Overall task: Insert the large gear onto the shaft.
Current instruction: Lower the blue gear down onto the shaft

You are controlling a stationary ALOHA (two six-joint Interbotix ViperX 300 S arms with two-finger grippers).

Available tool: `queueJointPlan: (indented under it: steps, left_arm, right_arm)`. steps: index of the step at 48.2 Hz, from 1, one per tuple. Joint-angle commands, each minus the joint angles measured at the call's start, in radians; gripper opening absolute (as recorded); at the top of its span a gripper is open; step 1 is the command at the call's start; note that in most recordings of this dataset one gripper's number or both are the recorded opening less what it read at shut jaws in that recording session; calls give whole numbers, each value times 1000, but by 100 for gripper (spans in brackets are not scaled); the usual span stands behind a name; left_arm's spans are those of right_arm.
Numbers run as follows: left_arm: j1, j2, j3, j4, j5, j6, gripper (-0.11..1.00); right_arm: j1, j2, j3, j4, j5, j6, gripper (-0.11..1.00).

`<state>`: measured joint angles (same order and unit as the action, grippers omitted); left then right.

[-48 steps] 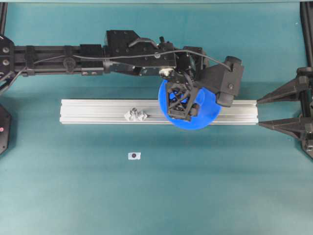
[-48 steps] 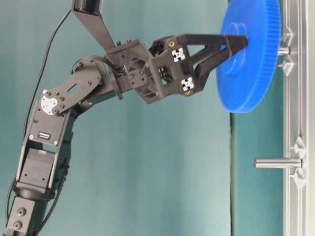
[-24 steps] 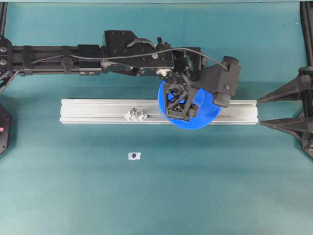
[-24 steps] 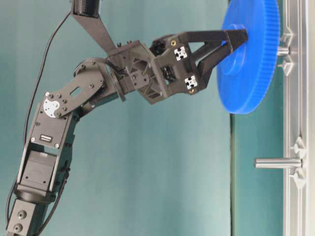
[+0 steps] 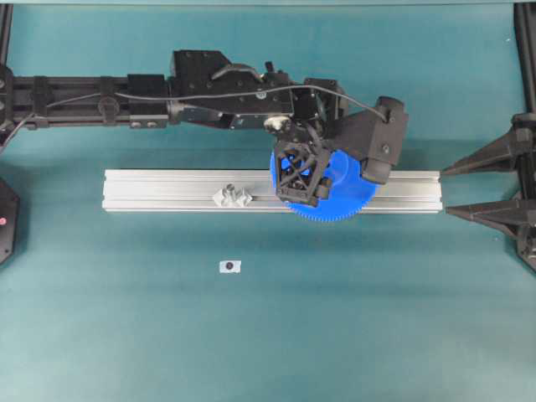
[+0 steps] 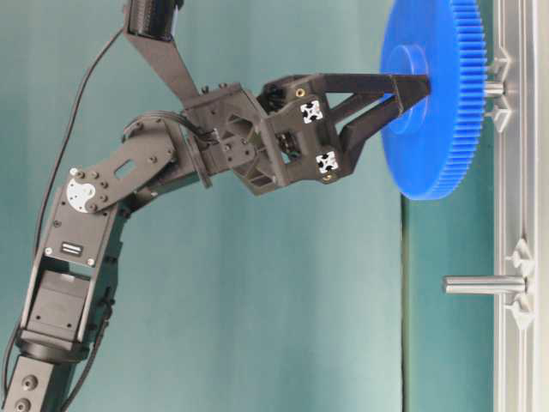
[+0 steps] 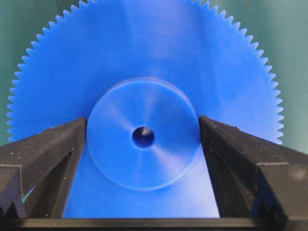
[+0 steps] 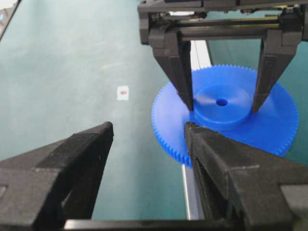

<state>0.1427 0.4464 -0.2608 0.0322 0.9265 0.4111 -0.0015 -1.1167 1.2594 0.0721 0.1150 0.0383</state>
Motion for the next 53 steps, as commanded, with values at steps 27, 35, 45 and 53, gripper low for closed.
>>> queueJointPlan:
  steps: [27, 35, 45, 53]
  left_arm:
    - [-14, 15, -98, 5, 64, -11, 90]
    - [-18, -15, -83, 3, 66, -15, 89]
    - [-25, -89, 23, 3, 64, -23, 88]
    - [-25, -150, 107, 3, 64, -94, 88]
  right_arm:
    - [-2, 5, -21, 2, -5, 8, 70]
    - [-2, 5, -21, 2, -5, 8, 70]
    - [-2, 3, -15, 2, -3, 8, 70]
    - [-2, -5, -14, 2, 9, 8, 70]
